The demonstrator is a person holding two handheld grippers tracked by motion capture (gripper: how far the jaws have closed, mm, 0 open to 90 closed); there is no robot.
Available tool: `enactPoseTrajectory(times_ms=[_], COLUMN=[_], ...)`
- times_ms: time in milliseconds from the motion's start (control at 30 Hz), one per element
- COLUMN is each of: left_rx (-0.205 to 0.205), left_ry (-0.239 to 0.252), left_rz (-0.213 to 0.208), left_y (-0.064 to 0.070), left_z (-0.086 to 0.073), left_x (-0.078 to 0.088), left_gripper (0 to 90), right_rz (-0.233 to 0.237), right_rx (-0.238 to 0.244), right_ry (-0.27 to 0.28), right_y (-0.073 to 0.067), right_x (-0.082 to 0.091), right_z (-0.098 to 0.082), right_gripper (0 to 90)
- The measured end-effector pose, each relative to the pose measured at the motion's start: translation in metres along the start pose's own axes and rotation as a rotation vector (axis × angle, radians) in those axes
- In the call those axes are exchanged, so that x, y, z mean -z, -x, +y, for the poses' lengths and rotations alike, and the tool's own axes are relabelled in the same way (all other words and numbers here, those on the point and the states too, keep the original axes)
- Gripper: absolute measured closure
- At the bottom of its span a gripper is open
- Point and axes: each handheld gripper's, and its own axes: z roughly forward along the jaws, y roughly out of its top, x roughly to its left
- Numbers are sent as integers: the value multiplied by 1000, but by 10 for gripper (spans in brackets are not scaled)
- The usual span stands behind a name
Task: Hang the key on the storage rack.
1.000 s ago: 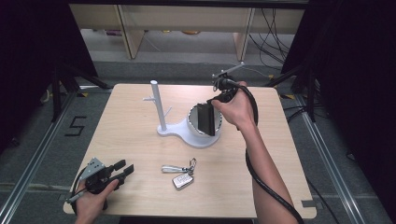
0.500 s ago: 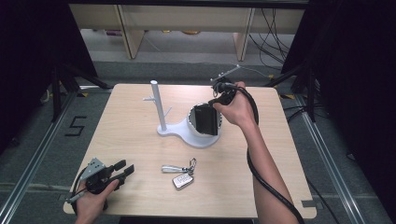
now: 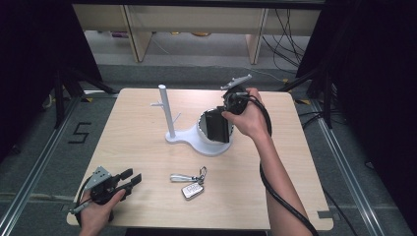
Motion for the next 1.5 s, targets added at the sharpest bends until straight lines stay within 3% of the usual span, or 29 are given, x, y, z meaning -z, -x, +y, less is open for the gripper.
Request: enactPoseTrajectory(times_ms=[67, 133, 233, 300, 367, 400, 467, 500, 533, 567, 733, 800, 900, 933, 1133, 1267, 1333, 1400, 1500], left_rx=[-1, 2, 0, -2, -1, -1, -1, 0, 1, -3, -5, 0, 0, 0, -3, 1, -1, -1, -2], left_ry=[0, 6, -5, 2, 2, 2, 0, 4, 6, 1, 2, 6, 5, 5, -3, 4, 4, 0, 1], left_rz=[2, -6, 8, 4, 7, 7, 8, 7, 6, 7, 2, 1, 6, 5, 5, -5, -3, 2, 1], left_y=[0, -1, 0, 0, 0, 0, 0, 0, 0, 0, 0, 0, -1, -1, 0, 0, 0, 0, 0], left_z=[0, 0, 1, 1, 1, 1, 1, 1, 0, 1, 1, 1, 1, 1, 1, 1, 1, 1, 1], left_x=[0, 0, 2, 1, 1, 1, 2, 1, 1, 1, 1, 1, 2, 2, 1, -1, -1, -1, -1], left_gripper=[510, 510, 510, 510, 510, 510, 510, 510, 510, 510, 510, 510, 510, 510, 510, 510, 510, 510, 510], right_rz=[-40, -43, -7, -14, 11, 5, -4, -4, -13, 12, 2, 5, 1, -9, -41, 5, 49, 54, 72], right_rx=[-101, -117, -226, -241, -267, -249, -256, -256, -229, -236, -235, -258, -227, -196, -134, -132, -101, -93, -44], right_ry=[59, 57, 55, 63, 113, 145, 193, 193, 178, 133, 61, 37, 17, 4, -28, -38, -54, -52, -69], right_y=[1, 0, -5, -8, -16, -16, -25, -25, -26, -31, -37, -40, -40, -37, -29, -21, -18, -17, -14], right_x=[9, 9, 8, 9, 12, 12, 18, 18, 19, 14, 0, -8, -17, -16, -7, -3, -1, -2, 0], right_z=[-4, -6, -21, -24, -29, -31, -34, -34, -35, -36, -43, -47, -52, -51, -47, -47, -45, -44, -41], right_gripper=[499, 476, 413, 413, 395, 385, 349, 349, 346, 343, 381, 467, 656, 734, 774, 781, 782, 782, 782])
